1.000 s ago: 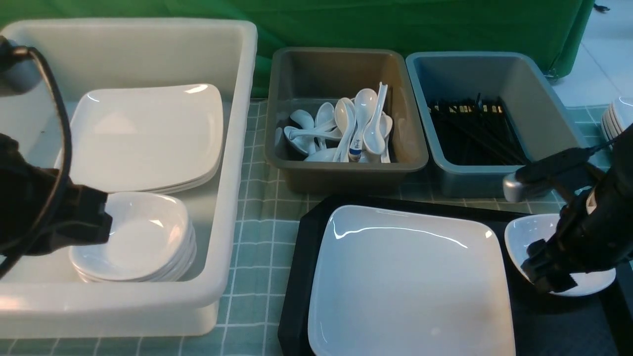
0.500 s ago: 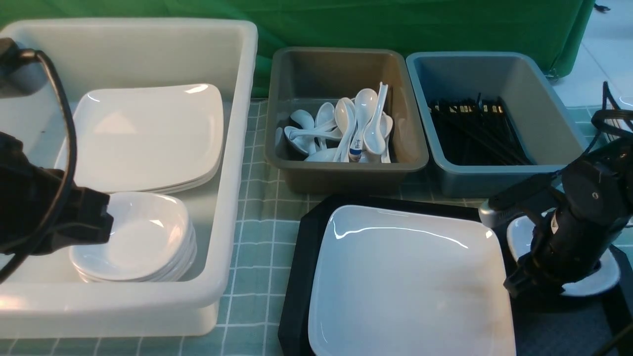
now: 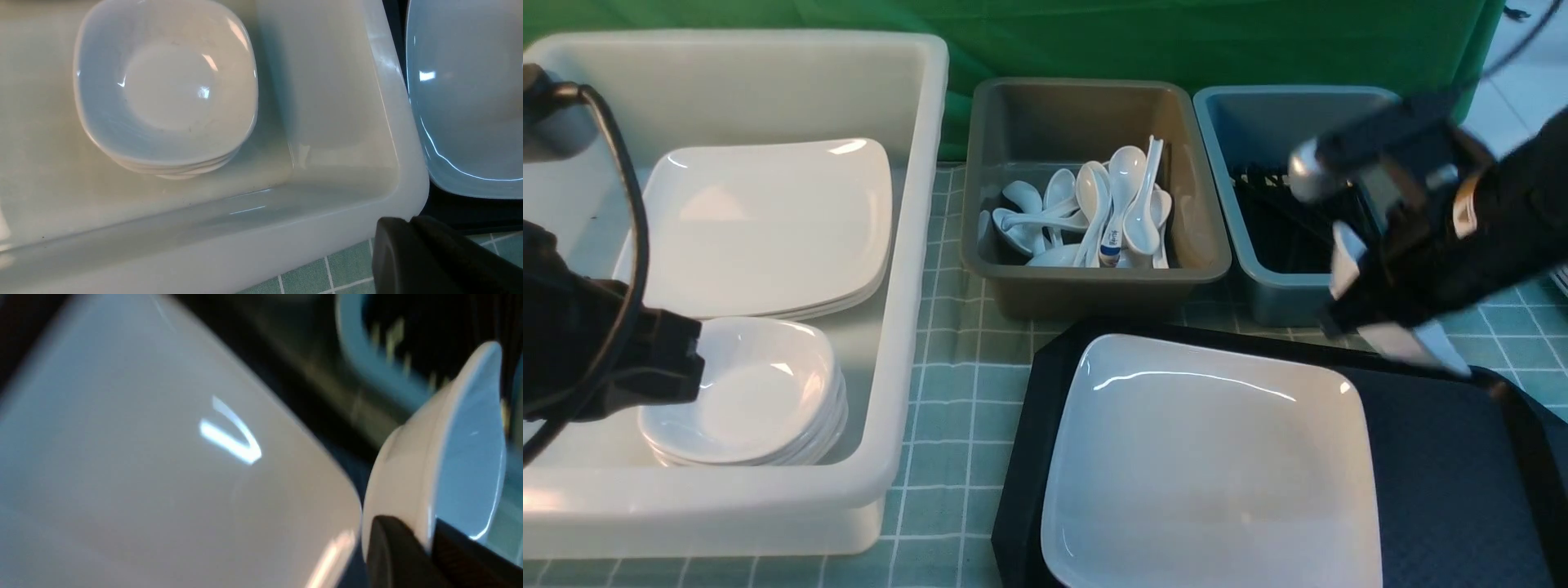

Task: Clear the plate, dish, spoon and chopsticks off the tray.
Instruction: Use the right arm to put the small plate into the large storage box on the left

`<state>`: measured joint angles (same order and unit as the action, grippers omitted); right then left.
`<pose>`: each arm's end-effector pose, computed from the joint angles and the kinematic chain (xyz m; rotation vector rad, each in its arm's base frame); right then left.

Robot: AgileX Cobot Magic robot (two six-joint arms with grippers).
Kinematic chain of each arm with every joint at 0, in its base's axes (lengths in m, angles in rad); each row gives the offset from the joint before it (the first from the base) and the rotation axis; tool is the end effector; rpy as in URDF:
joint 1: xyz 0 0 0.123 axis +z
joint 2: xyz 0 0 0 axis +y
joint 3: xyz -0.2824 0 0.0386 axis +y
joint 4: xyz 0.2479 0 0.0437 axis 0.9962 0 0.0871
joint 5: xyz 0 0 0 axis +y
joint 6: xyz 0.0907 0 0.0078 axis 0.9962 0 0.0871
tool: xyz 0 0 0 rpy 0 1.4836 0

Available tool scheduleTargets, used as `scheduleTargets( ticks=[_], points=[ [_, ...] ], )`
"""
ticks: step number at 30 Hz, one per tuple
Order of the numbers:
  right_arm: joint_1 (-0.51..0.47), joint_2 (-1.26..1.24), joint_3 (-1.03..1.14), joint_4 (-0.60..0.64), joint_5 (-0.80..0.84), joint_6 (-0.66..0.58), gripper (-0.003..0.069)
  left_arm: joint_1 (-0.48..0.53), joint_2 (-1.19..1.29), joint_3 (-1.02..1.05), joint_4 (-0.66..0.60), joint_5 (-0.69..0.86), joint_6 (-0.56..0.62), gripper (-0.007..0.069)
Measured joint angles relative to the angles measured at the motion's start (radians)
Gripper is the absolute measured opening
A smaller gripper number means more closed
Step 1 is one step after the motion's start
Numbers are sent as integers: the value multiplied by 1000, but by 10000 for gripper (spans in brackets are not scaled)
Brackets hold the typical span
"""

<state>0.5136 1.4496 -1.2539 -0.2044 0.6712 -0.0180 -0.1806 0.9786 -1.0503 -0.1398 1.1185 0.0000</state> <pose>0.2849 0.1475 0.3397 -0.7325 2.2146 0.0188 0.1657 -0.0419 0.3664 0.2015 2.5267 -0.2554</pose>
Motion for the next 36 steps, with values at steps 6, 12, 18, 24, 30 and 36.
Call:
scheduleTargets(
  ticks=[6, 12, 18, 24, 30, 36],
  points=[
    [171, 115, -303, 60, -47, -51, 67, 0, -5, 0, 15, 1, -23, 10],
    [365, 359, -554, 69, -147, -105, 67, 0, -80, 0, 181, 23, -191, 10],
    [492, 566, -711, 78, -156, -135, 67, 0, -188, 0, 312, 88, -317, 10],
    [563, 696, -766, 79, -223, -161, 67, 0, -278, 0, 324, 101, -347, 10],
    [590, 776, -769, 79, -276, -175, 124, 0, -296, 0, 324, 102, -344, 10],
    [591, 790, -770, 79, -204, -173, 415, 0, -296, 0, 324, 102, -343, 10]
  ],
)
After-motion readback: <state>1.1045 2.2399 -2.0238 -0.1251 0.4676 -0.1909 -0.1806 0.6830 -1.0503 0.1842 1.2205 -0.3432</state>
